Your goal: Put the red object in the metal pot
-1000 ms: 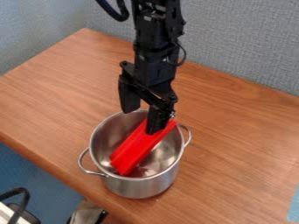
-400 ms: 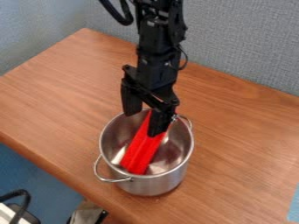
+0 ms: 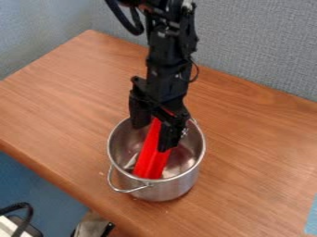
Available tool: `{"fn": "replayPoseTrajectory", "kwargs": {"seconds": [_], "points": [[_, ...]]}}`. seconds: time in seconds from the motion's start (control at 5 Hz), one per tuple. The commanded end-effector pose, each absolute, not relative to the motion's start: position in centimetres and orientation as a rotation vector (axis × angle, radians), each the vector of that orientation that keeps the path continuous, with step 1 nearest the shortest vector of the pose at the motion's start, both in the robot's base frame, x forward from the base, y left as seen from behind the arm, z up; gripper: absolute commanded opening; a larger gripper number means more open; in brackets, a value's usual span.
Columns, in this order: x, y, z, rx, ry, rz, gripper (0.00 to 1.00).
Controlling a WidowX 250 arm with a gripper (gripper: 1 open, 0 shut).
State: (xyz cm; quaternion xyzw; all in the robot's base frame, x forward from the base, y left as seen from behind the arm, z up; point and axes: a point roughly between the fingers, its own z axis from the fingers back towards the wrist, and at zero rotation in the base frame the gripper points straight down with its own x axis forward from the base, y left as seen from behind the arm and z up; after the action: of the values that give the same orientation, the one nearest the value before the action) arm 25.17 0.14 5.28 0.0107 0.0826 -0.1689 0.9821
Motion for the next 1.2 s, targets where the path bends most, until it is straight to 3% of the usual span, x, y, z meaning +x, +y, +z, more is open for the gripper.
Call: {"fn": "replayPoseTrajectory", "kwargs": {"seconds": [0.0, 0.2, 1.0], "points": [[25.3, 0.7, 5.1, 0.035, 0.164, -0.337, 0.00], [25.3, 0.8, 5.7, 0.036, 0.160, -0.325, 1.00], [25.6, 1.0, 8.1, 0.067, 0.127, -0.290, 1.00]]}}
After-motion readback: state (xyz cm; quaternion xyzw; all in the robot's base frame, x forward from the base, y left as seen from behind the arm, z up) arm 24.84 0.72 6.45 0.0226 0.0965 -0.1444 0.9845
